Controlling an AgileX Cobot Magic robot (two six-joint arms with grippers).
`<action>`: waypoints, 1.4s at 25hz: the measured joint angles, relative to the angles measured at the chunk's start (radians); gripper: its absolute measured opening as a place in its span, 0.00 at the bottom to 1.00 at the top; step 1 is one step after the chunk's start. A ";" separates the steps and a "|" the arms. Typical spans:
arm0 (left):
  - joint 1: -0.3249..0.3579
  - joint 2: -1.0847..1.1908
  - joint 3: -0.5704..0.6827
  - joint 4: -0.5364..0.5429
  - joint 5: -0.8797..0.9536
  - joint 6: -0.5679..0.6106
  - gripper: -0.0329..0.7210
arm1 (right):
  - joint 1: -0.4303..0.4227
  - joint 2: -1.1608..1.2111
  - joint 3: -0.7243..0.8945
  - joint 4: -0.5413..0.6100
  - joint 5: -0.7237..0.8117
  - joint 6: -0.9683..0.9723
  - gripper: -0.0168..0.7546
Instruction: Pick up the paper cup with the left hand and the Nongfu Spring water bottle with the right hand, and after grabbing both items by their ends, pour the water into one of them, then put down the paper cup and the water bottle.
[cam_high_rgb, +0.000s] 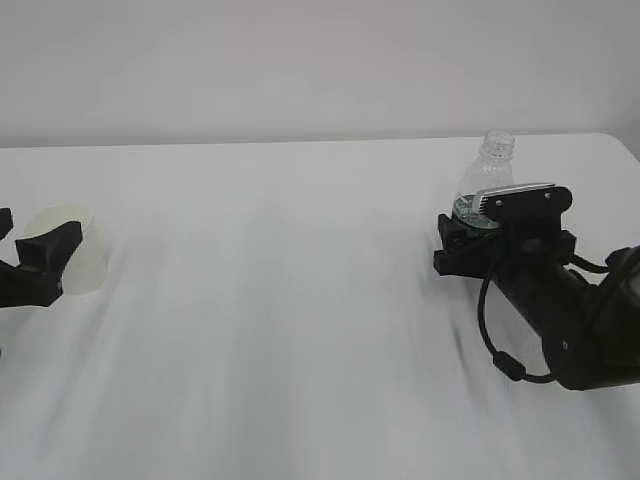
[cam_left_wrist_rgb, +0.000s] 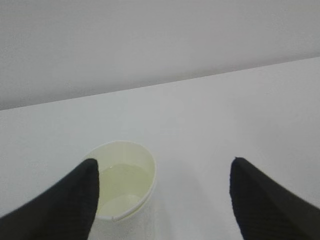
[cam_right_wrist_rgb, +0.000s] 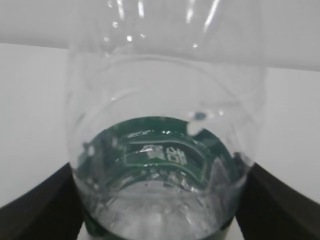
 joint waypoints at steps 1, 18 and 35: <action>0.000 0.000 0.000 0.000 0.000 0.000 0.82 | 0.000 -0.005 0.008 0.000 0.000 0.005 0.86; 0.000 -0.102 0.001 0.000 0.005 0.000 0.82 | 0.000 -0.111 0.144 -0.027 0.000 0.054 0.86; 0.000 -0.292 0.005 0.000 0.152 0.000 0.82 | 0.000 -0.288 0.277 -0.036 0.000 0.056 0.86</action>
